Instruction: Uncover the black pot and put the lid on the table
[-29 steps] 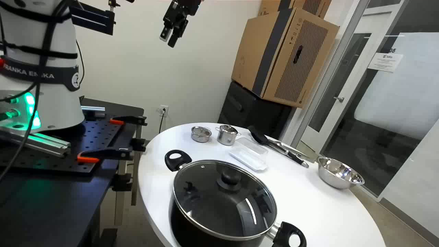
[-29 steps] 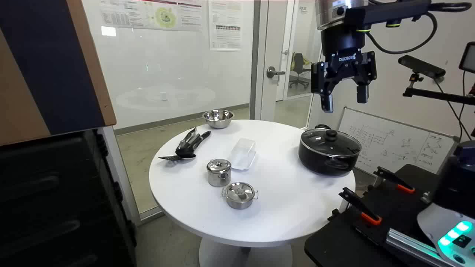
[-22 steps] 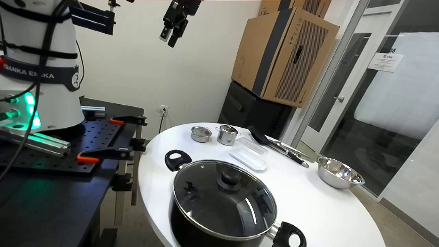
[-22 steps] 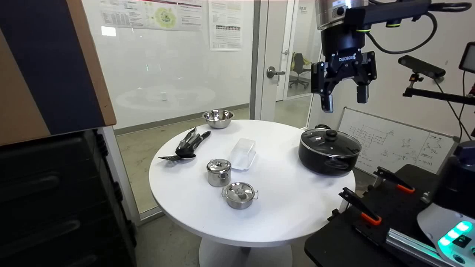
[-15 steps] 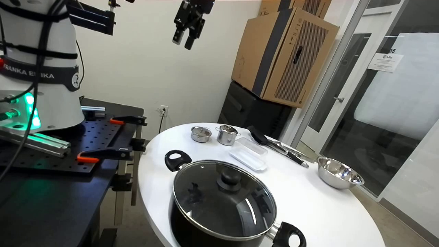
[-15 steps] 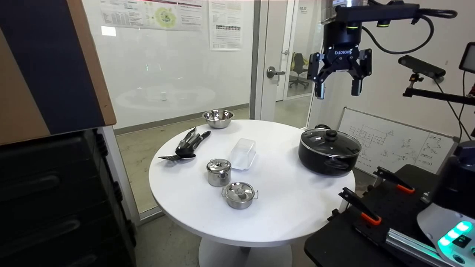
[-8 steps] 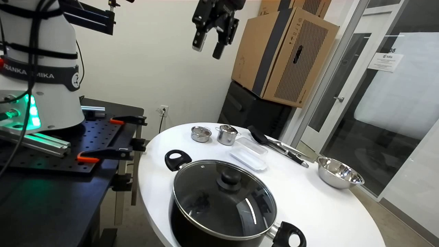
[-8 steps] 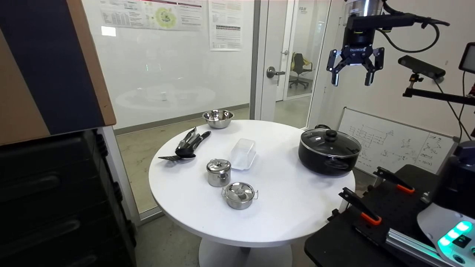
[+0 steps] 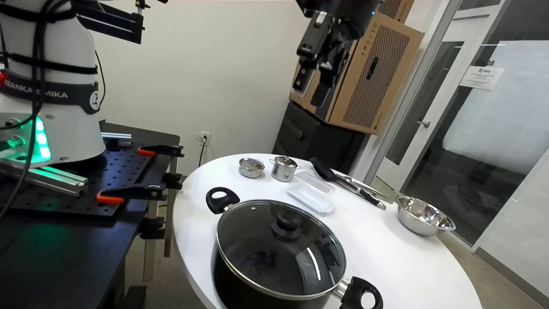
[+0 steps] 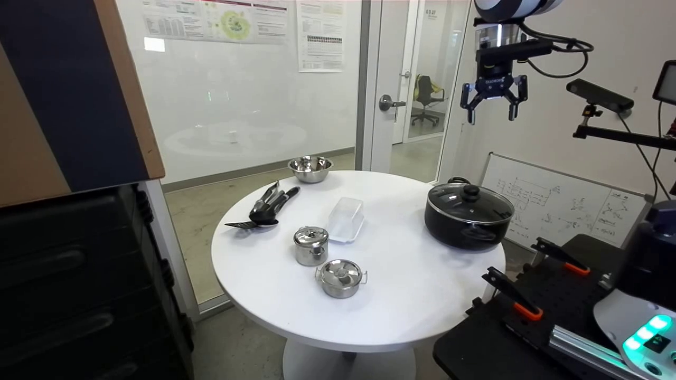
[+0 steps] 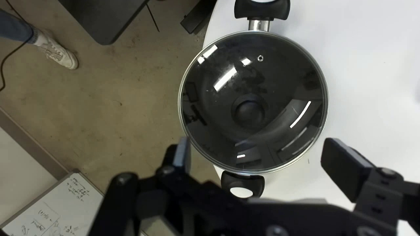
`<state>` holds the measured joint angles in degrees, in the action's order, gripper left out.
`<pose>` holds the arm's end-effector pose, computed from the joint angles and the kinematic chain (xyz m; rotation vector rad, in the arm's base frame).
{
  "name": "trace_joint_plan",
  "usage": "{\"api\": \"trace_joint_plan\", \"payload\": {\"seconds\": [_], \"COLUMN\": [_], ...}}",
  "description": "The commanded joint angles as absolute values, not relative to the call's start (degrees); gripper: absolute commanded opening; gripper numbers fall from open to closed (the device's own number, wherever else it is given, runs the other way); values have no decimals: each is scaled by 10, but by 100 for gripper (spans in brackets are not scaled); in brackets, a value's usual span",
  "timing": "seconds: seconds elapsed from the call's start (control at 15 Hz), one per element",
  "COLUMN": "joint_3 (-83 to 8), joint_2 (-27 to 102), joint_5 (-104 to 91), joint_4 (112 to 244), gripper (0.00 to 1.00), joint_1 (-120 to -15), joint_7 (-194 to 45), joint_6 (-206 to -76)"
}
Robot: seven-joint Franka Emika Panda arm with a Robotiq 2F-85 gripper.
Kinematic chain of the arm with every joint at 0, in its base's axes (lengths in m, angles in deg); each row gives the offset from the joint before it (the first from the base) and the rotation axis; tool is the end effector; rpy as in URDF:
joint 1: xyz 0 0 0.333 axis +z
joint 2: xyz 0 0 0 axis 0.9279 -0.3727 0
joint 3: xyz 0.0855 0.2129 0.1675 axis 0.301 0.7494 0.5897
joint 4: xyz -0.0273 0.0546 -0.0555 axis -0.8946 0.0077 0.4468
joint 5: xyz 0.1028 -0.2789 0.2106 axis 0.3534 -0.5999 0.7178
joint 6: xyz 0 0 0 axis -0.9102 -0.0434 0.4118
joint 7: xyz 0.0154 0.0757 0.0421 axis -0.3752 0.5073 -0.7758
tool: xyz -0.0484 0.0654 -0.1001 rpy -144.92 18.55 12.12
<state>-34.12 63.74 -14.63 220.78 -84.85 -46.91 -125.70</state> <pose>0.4198 -0.1442 0.3515 2.7501 -1.1104 -0.1267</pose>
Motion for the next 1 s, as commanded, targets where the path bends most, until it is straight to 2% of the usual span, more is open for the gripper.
{"api": "trace_joint_plan", "payload": {"seconds": [0.0, 0.33, 0.93], "joint_3": [-364, -370, -419], "joint_2": [624, 626, 554], "joint_5": [-149, -152, -164], "joint_4": [2201, 2206, 2205], "gripper": [100, 100, 100], "joint_1": [-825, -820, -827], "joint_7": [-466, -467, -466], "joint_6": [-1256, -1268, -1330]}}
